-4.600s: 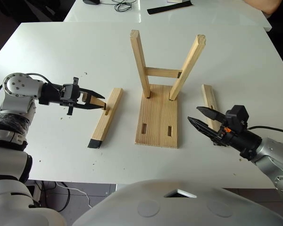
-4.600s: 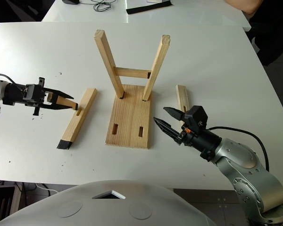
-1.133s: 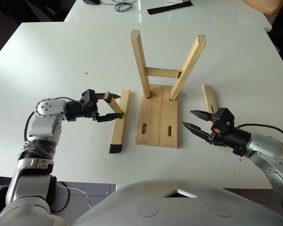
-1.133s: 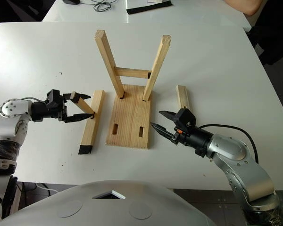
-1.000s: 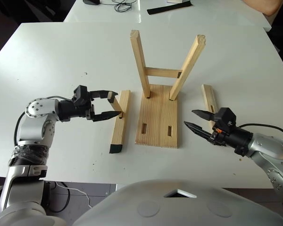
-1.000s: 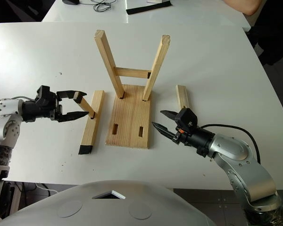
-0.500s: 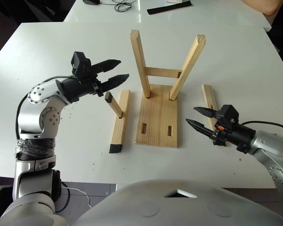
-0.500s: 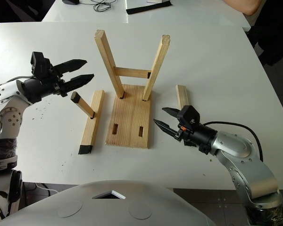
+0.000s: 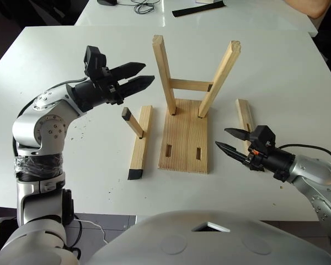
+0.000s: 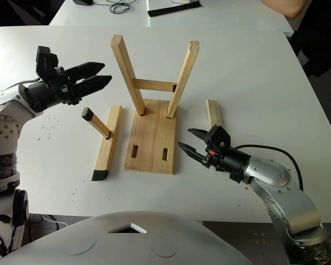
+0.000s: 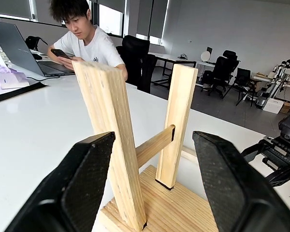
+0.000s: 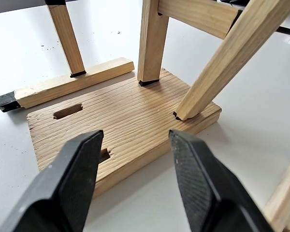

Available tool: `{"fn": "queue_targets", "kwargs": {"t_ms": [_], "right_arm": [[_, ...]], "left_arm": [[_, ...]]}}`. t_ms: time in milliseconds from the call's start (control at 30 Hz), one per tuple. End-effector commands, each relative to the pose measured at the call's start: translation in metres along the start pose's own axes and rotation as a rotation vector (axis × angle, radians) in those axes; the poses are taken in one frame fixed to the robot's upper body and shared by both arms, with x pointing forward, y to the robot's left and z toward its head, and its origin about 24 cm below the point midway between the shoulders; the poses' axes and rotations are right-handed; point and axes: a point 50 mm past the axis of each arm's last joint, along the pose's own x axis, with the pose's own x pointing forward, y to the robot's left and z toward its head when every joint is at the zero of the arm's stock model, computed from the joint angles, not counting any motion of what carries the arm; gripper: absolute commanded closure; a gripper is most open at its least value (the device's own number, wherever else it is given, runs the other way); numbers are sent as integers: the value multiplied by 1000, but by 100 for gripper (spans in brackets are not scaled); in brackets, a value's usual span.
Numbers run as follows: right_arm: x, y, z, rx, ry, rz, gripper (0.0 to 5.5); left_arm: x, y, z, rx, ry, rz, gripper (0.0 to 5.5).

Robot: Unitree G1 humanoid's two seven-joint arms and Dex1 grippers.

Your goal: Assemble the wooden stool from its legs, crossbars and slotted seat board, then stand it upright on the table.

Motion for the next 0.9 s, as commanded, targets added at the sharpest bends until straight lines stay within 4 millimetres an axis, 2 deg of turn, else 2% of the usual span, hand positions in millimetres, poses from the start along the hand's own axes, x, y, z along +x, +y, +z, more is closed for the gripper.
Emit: {"fn": "queue_targets", "kwargs": {"t_ms": [33, 100, 267, 367, 467, 733, 833, 900], "right_arm": [[0, 3, 2, -9, -4, 2, 299], [0, 3, 1, -8, 0, 7, 299], [2, 1, 0, -12, 21, 23, 299], [2, 0, -1, -12, 24, 25, 299], [2, 2, -1, -8, 22, 21, 299], [-1, 10, -4, 13, 10, -16, 299], [-4, 14, -5, 25, 6, -41, 299], [-7, 16, -6, 34, 4, -59, 299]], "left_arm": [[6, -4, 16, 13, -40, -19, 251], [2, -5, -3, 4, 17, -8, 251], [-24, -6, -76, -70, 206, 70, 251], [-27, -10, -92, -81, 232, 67, 251], [-18, -10, -79, -69, 175, 50, 251], [2, -19, -10, 8, 39, -48, 251], [2, -34, 17, 40, 41, -131, 251], [-4, -48, 15, 33, 122, -193, 251]]}}
